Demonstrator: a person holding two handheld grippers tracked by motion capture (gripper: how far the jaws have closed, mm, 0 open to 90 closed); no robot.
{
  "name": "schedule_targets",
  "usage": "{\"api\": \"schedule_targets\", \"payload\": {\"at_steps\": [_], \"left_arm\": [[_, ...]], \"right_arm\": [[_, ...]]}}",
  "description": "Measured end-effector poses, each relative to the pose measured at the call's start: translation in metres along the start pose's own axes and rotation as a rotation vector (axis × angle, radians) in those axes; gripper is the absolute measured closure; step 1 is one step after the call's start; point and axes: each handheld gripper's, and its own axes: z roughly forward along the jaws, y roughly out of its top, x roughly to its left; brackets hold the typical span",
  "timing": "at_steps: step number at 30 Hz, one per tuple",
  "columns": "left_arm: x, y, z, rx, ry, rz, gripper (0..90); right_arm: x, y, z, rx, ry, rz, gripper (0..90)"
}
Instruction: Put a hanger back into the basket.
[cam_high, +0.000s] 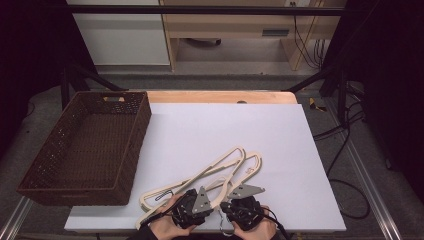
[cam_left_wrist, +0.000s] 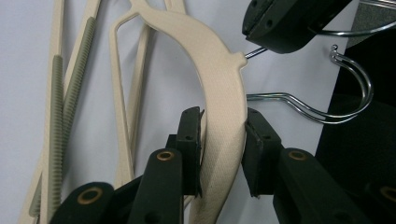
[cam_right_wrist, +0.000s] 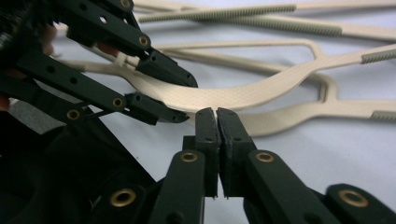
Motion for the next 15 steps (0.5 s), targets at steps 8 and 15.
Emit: {"api": "schedule_targets", "payload": {"at_steps": [8, 15], "left_arm": [[0.004, 0.001, -0.011, -0.039, 0.004, -0.019, 72.5], [0.014, 0.002, -0.028, -0.093, 0.021, -0.057, 74.3]], "right_arm": [[-0.019, 0.006, -0.037, -0.232, -0.030, -0.011, 61.3], [-0.060, -0.003, -0.064, -0.397, -0.127, 0.006, 46.8]]}}
